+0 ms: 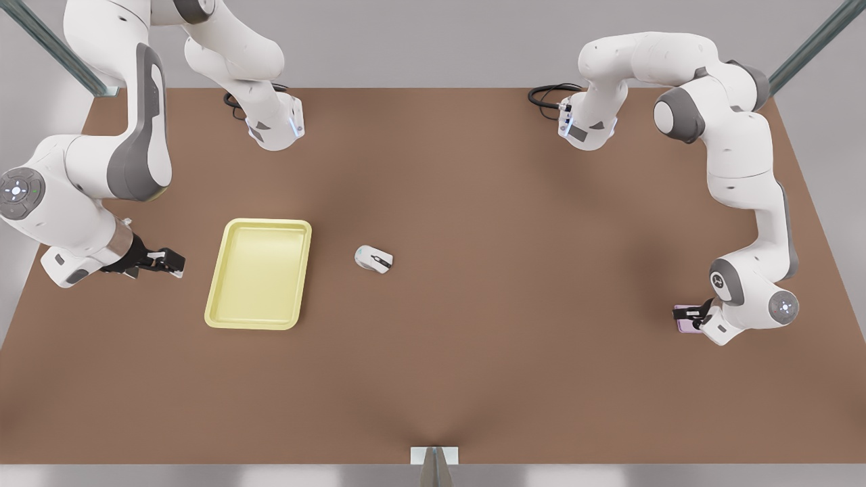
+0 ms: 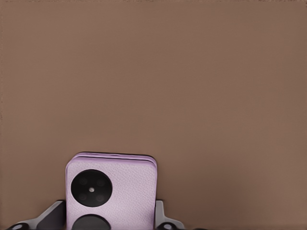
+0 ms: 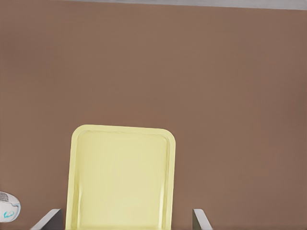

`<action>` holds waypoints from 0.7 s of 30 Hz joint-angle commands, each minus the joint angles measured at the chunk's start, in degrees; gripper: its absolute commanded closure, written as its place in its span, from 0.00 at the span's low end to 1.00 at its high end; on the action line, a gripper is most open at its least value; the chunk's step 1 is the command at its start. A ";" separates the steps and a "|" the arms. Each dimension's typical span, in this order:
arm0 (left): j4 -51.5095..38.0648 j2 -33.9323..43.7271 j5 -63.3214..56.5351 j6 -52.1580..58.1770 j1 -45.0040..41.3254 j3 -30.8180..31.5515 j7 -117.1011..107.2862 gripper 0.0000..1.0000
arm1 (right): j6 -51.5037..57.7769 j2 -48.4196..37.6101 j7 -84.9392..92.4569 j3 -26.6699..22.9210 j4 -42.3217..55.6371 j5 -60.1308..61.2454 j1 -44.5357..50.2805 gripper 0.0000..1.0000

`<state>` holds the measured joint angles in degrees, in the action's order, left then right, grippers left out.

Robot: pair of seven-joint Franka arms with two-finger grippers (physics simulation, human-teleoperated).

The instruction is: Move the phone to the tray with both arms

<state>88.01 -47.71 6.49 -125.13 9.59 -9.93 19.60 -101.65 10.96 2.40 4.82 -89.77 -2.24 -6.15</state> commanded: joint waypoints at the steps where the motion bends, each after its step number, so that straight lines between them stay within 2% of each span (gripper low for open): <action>1: -0.03 0.07 0.02 0.06 -0.01 0.00 0.79 0.30 | 0.05 -0.06 -0.20 0.01 0.03 0.05 -0.01 0.00; 4: -0.03 0.07 0.10 0.06 -0.01 0.00 0.70 0.34 | 0.05 -0.06 -0.20 0.01 0.12 0.05 -0.01 0.00; 11: -0.30 0.51 0.10 0.15 -0.01 0.00 0.09 0.34 | 0.05 0.03 -0.11 0.01 0.30 0.05 -0.01 0.00; 15: -0.21 4.37 0.02 1.91 -1.68 1.32 -5.80 0.34 | 0.05 0.38 -0.11 0.01 0.30 0.05 -0.01 0.00; 16: 0.05 5.51 0.02 2.00 -2.64 2.28 -7.21 0.34 | 0.05 0.38 -0.02 0.01 0.30 0.05 -0.01 0.00; 21: -0.38 8.42 0.45 2.96 -17.85 2.99 -23.11 0.33 | 0.05 0.38 -0.02 0.01 0.30 0.05 -0.01 0.00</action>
<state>87.68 -39.41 6.05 -123.42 -6.52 -6.49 12.54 -101.63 11.40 2.28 4.83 -89.47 -2.24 -6.15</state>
